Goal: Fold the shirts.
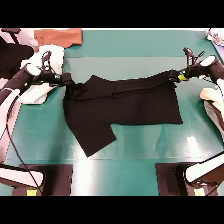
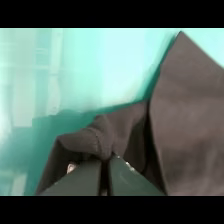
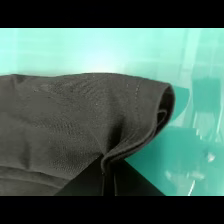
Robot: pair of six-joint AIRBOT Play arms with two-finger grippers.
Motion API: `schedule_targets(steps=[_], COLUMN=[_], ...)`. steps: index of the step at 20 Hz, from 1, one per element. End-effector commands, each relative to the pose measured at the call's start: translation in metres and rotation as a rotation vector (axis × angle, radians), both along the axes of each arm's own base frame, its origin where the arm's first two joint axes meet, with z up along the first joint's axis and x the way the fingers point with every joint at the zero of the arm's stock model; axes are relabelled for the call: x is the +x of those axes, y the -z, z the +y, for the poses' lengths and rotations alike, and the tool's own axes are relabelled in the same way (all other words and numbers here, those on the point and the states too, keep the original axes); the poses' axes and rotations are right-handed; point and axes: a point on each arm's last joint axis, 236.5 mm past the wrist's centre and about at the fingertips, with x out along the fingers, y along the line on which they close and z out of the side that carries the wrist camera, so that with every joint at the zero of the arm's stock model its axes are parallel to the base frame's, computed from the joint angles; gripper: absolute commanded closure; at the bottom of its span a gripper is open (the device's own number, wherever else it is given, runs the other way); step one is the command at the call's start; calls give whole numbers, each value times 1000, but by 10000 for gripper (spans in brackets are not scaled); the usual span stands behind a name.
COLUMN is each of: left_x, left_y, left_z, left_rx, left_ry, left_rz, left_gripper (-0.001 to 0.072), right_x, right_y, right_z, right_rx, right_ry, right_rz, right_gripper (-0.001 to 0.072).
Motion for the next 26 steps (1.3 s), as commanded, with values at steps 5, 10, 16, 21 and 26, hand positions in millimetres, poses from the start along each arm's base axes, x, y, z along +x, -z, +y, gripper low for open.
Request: schedule_targets(steps=[5,10,16,21,26], left_x=[25,-19,-167,-261,-306], left_y=[-34,-99,-99,-60,-15], left_z=[-11,46,49,-12,-47], left_rx=[-50,150,223,-49,-151], left_ry=[37,92,141,187,247], left_rz=[0,19,172,258,420], left_gripper=[208,208,208,208,208], right_x=[6,-36,-117,-165,-193], right_y=[-27,-83,-45,-21,-21], right_z=[-61,-99,-68,-32,-21], right_rx=[-172,-130,-66,20,29], right_ry=[57,172,181,155,162], right_rz=[74,94,228,266,259], right_gripper=[391,260,259,260,260])
